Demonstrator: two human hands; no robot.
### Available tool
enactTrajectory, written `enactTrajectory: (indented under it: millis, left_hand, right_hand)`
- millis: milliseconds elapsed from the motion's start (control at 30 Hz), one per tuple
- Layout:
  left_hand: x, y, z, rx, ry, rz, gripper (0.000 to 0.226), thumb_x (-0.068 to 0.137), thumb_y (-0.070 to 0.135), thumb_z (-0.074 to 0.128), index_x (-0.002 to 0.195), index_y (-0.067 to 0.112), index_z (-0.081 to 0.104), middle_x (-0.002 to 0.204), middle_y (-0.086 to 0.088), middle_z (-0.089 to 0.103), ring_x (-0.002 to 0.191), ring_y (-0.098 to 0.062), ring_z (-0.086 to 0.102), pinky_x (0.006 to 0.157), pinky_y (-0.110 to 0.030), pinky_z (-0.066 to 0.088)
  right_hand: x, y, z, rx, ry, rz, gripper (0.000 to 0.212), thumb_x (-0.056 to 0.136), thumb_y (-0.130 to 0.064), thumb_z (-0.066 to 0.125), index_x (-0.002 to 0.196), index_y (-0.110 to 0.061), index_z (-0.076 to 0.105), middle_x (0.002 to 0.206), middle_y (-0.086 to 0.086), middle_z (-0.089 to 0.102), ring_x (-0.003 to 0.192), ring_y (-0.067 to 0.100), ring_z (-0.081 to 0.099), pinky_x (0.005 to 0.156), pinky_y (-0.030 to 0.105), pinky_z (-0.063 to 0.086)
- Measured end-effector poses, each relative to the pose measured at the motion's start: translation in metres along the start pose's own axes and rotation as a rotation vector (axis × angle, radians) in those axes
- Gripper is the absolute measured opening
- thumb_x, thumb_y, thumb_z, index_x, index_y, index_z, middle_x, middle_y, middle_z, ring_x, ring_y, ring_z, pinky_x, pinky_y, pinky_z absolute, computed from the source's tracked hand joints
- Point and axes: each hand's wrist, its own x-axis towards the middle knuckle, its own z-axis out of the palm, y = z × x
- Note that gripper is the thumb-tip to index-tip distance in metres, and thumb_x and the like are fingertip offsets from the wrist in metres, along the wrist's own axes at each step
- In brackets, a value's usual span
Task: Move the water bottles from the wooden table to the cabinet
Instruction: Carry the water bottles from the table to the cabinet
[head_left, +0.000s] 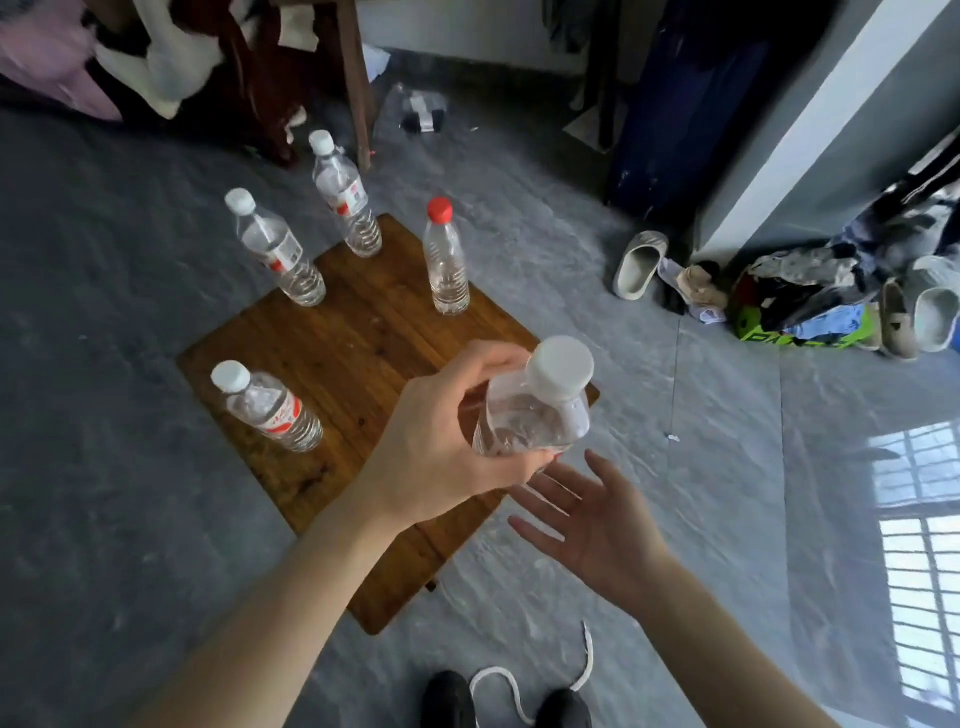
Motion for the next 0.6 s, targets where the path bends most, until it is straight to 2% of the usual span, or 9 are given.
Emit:
enactTrajectory:
  millis: [133, 267, 367, 500, 600]
  left_hand:
    - [0.03, 0.066, -0.025, -0.059, -0.058, 0.042, 0.07, 0.071, 0.034, 0.092, 0.13, 0.03, 0.055, 0.121, 0.018, 0.07, 0.117, -0.008, 0.067, 0.091, -0.016, 0.054]
    - [0.055, 0.148, -0.048, -0.081, -0.106, 0.061, 0.069, 0.069, 0.038, 0.092, 0.127, 0.041, 0.055, 0.12, 0.021, 0.071, 0.115, -0.008, 0.068, 0.09, -0.017, 0.055]
    - [0.073, 0.214, -0.062, -0.15, -0.126, 0.057, 0.069, 0.066, 0.042, 0.09, 0.127, 0.04, 0.058, 0.118, 0.017, 0.073, 0.112, -0.014, 0.071, 0.088, -0.024, 0.059]
    - [0.096, 0.293, -0.071, -0.192, -0.144, 0.101, 0.072, 0.064, 0.046, 0.09, 0.129, 0.038, 0.06, 0.119, 0.012, 0.074, 0.112, -0.018, 0.071, 0.091, -0.034, 0.061]
    - [0.106, 0.345, -0.069, -0.221, -0.161, 0.157, 0.07, 0.066, 0.044, 0.089, 0.129, 0.038, 0.06, 0.118, 0.012, 0.073, 0.112, -0.02, 0.071, 0.093, -0.036, 0.06]
  right_hand:
    - [-0.054, -0.033, 0.013, 0.076, -0.08, 0.034, 0.052, 0.089, -0.045, 0.058, 0.112, -0.001, 0.074, 0.126, 0.018, 0.067, 0.118, 0.035, 0.065, 0.094, 0.052, 0.054]
    - [-0.126, -0.065, 0.034, 0.128, -0.148, 0.021, 0.058, 0.094, -0.048, 0.051, 0.123, 0.0, 0.068, 0.138, 0.019, 0.06, 0.125, 0.035, 0.06, 0.096, 0.052, 0.053]
    - [-0.184, -0.092, 0.054, 0.158, -0.183, -0.016, 0.06, 0.093, -0.047, 0.052, 0.123, 0.002, 0.067, 0.135, 0.02, 0.062, 0.122, 0.036, 0.062, 0.096, 0.052, 0.054]
    - [-0.252, -0.131, 0.069, 0.133, -0.225, -0.09, 0.06, 0.094, -0.045, 0.054, 0.125, 0.004, 0.065, 0.134, 0.022, 0.062, 0.121, 0.038, 0.062, 0.106, 0.055, 0.046]
    - [-0.298, -0.156, 0.079, 0.11, -0.264, -0.142, 0.056, 0.09, -0.04, 0.059, 0.124, 0.003, 0.066, 0.134, 0.02, 0.062, 0.118, 0.037, 0.064, 0.103, 0.051, 0.049]
